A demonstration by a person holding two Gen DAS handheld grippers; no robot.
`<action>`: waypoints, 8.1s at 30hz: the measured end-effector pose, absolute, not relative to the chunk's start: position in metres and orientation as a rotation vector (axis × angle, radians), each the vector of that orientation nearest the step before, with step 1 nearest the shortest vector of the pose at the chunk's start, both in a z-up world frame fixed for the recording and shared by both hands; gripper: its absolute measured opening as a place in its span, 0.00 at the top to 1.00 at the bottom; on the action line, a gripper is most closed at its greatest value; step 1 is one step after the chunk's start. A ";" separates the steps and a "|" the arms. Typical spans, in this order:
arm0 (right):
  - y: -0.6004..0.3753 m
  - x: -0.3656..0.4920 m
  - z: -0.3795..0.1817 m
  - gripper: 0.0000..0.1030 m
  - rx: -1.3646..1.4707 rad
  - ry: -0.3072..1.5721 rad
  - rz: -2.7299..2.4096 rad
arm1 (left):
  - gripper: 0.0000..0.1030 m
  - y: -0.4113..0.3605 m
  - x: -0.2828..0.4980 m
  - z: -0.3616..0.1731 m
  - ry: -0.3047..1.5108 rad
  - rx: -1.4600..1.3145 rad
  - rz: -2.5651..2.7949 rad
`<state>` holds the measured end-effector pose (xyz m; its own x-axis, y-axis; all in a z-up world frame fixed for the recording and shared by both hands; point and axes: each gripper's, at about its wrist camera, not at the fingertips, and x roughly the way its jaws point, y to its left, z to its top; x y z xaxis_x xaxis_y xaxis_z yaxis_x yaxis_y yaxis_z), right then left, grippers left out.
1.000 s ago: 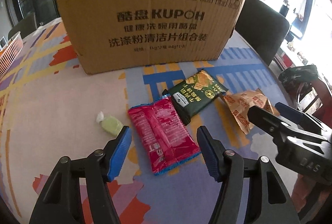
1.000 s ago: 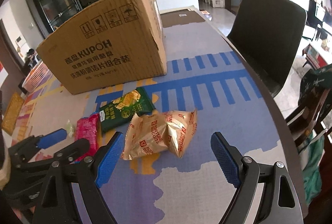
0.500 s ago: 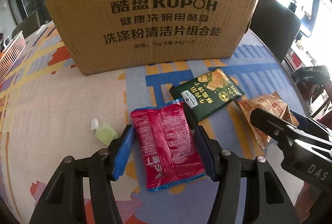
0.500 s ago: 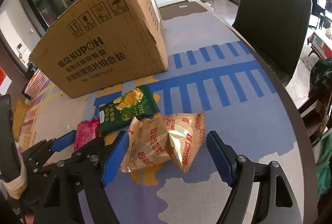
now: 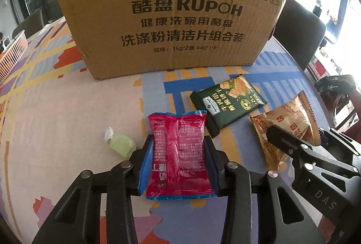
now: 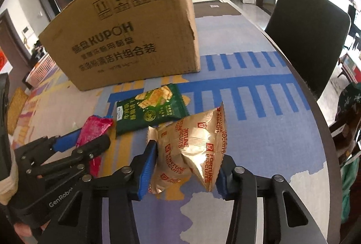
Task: Organize snacks
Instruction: 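Grasp the gold FORTUNE BISCUITS bag with the right tool while the left tool grasps the red packet, then carry both packets into the box and open both tools, then withdraw both tools from the box toward the green cracker packet and small candy, then grasp the green cracker packet with the right tool while the left tool grasps the small green candy, then carry the cracker packet and candy into the box and open both tools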
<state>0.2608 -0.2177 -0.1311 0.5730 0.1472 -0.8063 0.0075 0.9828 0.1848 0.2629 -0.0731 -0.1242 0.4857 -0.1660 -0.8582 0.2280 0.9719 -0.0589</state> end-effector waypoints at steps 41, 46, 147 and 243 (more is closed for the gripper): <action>-0.186 0.255 -0.005 0.58 0.130 0.683 0.150 | 0.61 -0.026 0.252 0.029 0.700 0.000 -0.242; -0.181 0.265 0.016 0.58 0.113 0.636 0.159 | 0.61 -0.023 0.262 0.050 0.657 0.006 -0.229; -0.176 0.295 -0.117 0.06 -0.052 0.896 0.209 | 0.65 -0.022 0.256 -0.122 0.967 0.056 -0.152; -0.175 0.344 0.074 0.26 0.026 0.550 0.145 | 0.70 -0.015 0.342 0.073 0.590 0.083 -0.227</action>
